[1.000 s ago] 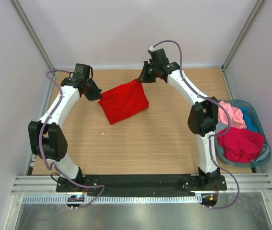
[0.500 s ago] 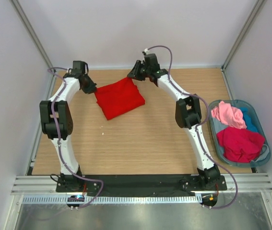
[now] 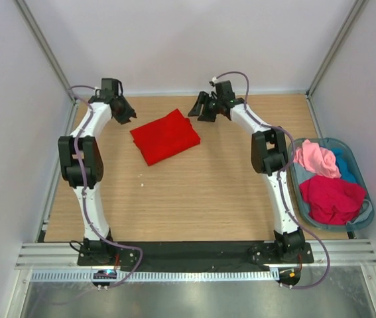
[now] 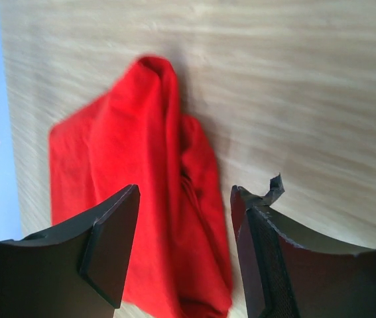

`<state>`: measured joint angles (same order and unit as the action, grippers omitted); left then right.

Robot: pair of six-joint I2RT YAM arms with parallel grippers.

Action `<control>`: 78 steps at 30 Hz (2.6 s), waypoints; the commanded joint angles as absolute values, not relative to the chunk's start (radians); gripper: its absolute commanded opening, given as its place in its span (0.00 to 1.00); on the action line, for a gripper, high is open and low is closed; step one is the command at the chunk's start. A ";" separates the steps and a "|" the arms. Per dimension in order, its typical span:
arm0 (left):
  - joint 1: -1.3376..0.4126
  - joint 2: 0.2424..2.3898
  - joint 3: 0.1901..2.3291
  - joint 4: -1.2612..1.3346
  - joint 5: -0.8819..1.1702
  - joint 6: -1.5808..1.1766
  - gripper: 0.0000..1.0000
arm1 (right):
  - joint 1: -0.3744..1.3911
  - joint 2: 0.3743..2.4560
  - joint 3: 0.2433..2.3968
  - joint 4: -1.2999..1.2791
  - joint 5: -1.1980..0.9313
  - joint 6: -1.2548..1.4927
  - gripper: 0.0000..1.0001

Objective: Fold and stack the t-shirts
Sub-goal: Fold the tshirt

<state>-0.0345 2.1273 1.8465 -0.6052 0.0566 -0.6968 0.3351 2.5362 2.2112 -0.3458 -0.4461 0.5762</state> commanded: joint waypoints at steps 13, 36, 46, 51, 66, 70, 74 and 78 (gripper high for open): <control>-0.190 1.956 1.500 -0.581 0.161 -0.620 0.34 | 0.357 2.274 1.780 -0.342 -0.580 0.453 0.40; -0.199 1.948 1.611 -0.657 0.279 -0.551 0.41 | 0.356 2.051 1.562 -0.356 -0.315 0.564 0.66; -0.265 1.927 1.494 -0.525 0.396 -0.598 0.41 | 0.393 2.186 1.617 -0.252 -0.296 0.683 0.69; -0.298 1.933 1.390 -0.445 0.391 -0.612 0.41 | 0.416 2.240 1.617 -0.143 -0.351 0.709 0.66; -0.293 1.869 1.482 -0.563 0.316 -0.566 0.44 | 0.348 2.246 1.656 -0.023 -0.433 0.667 0.60; -0.261 1.842 1.490 -0.615 0.308 -0.563 0.45 | 0.339 2.177 1.707 -0.211 -0.429 0.638 0.63; -0.255 1.812 1.459 -0.646 0.316 -0.546 0.45 | 0.342 2.143 1.733 -0.305 -0.537 0.623 0.44; -0.252 1.772 1.366 -0.632 0.333 -0.563 0.42 | 0.382 2.138 1.729 -0.327 -0.716 0.611 0.10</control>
<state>-0.2501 1.8210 1.4235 -0.6010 0.3176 -0.5678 0.3420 2.2036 1.6943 -0.2699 -0.5472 0.6334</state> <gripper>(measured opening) 0.427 0.151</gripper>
